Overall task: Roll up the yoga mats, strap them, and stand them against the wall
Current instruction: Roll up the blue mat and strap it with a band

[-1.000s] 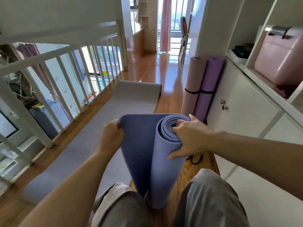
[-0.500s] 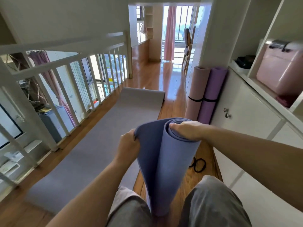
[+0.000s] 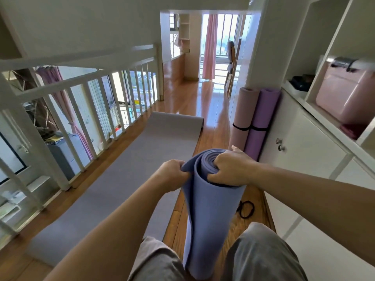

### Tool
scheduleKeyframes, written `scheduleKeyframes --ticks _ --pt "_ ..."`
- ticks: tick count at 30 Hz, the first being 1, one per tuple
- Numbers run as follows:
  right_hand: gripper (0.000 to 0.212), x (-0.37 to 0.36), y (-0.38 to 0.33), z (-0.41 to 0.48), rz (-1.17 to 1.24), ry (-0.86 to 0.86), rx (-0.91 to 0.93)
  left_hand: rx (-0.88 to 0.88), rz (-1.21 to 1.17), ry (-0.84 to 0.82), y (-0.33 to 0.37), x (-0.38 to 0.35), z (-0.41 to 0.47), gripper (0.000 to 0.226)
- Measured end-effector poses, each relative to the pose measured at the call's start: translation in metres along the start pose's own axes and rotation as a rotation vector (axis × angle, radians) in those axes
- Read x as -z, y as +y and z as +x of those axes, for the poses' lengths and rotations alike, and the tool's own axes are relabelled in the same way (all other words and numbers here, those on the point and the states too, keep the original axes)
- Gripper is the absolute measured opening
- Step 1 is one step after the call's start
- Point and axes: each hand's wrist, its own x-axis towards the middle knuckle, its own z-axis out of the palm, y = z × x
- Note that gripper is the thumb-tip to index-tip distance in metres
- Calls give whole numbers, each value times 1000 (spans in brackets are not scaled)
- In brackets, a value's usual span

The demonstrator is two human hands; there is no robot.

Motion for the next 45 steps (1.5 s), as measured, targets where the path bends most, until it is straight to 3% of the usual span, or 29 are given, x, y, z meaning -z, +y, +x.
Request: scheduleKeyframes --ticks 5,13,19,25,30,39,45 --pt "43 0 -8 -12 -7 -58 190 247 148 -251 16 20 13 27" --pt "43 -6 -4 -27 -2 -39 312 247 171 -438 31 8 17 30" --pt "37 -6 -9 -32 37 -52 389 253 191 -261 35 -3 33 27" --pt "38 12 -4 -43 65 -48 352 290 -31 105 27 8 52 15" --pt "40 30 -1 -49 -31 2 396 216 -104 324 19 34 60 15" --pt "37 37 -1 -49 -62 116 474 296 -211 416 6 77 67 28" --pt "37 36 -2 -54 36 134 482 247 -143 481 7 94 65 26"
